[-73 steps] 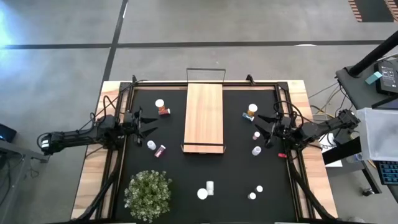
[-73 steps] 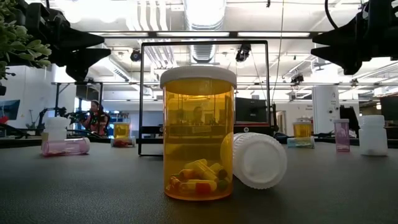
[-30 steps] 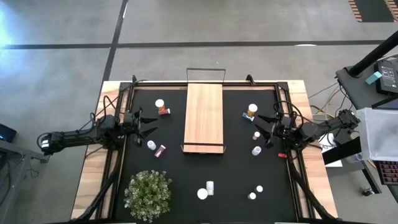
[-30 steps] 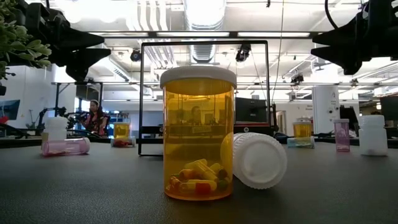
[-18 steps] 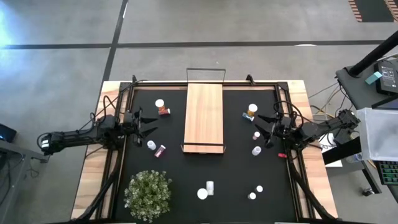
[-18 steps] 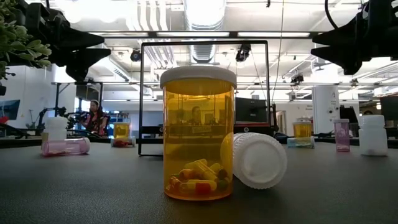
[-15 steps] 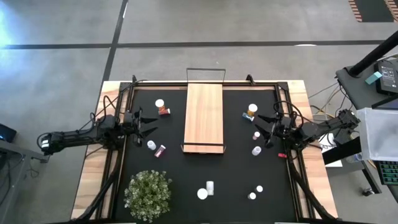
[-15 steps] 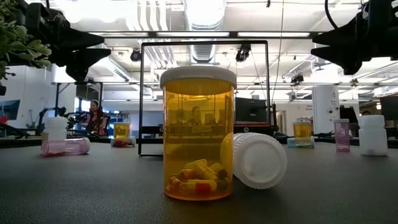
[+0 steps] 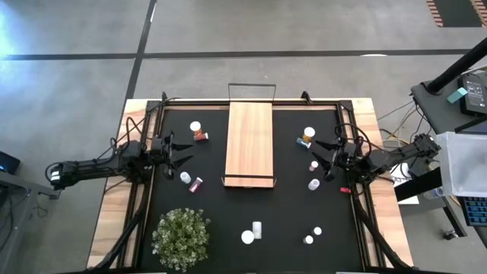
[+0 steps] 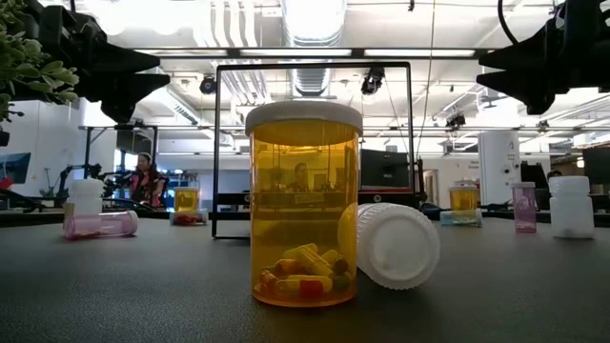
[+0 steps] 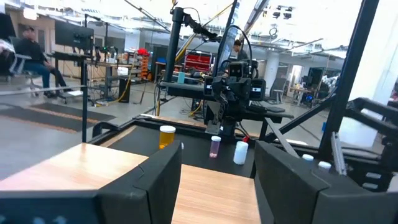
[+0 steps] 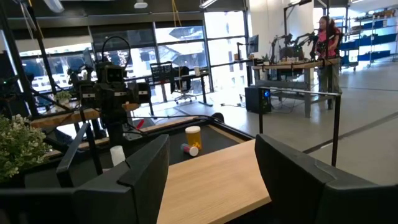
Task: Pick and place medicine bottles onto shelf by color
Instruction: Put the top left orange pill bottle on the shelf
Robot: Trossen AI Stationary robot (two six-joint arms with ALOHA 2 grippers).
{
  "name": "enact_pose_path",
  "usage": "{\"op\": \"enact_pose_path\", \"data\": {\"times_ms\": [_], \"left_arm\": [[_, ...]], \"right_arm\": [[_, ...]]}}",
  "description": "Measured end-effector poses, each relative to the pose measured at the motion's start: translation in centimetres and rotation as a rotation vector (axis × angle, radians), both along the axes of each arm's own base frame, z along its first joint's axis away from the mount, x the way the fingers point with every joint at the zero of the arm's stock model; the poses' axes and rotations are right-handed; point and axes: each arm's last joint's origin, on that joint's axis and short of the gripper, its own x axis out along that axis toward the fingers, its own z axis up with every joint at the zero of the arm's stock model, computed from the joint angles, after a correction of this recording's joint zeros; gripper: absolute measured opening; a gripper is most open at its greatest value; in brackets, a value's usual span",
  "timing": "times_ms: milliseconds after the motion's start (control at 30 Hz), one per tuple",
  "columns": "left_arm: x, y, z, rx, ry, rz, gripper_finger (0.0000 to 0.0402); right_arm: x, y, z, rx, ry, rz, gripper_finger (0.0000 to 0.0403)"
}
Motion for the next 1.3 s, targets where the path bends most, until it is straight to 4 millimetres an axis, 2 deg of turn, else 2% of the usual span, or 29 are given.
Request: {"op": "enact_pose_path", "data": {"times_ms": [100,267,367,433,600,667,1000,1167,1300], "left_arm": [[0.0,0.0,0.2,0.014,-0.019,0.003,0.0187],[-0.3,0.1,1.6,0.267,-0.125,0.086,0.0187],[-0.8,0.2,2.8,0.400,-0.214,0.208,0.0187],[-1.2,0.5,3.4,0.382,-0.252,0.348,0.0187],[-2.3,1.5,5.2,0.120,-0.306,0.738,0.0187],[-2.7,1.6,5.8,0.075,-0.317,0.816,0.0187],[-3.0,1.5,10.0,0.068,-0.372,0.824,0.0187],[-1.8,1.8,12.0,0.087,-0.312,0.822,0.0187],[-0.1,2.1,13.2,0.115,-0.202,0.818,0.0187]], "right_arm": [[0.0,0.0,0.0,0.000,0.000,0.000,0.0228],[0.0,0.0,0.0,0.000,0.000,0.000,0.0228],[0.0,0.0,0.0,0.000,0.000,0.000,0.0228],[0.0,0.0,0.0,0.000,0.000,0.000,0.0228],[0.0,0.0,0.0,0.000,0.000,0.000,0.0228],[0.0,0.0,0.0,0.000,0.000,0.000,0.0228],[0.0,0.0,0.0,0.000,0.000,0.000,0.0228],[0.0,0.0,0.0,0.000,0.000,0.000,0.0228],[0.0,0.0,0.0,0.000,0.000,0.000,0.0228]]}}
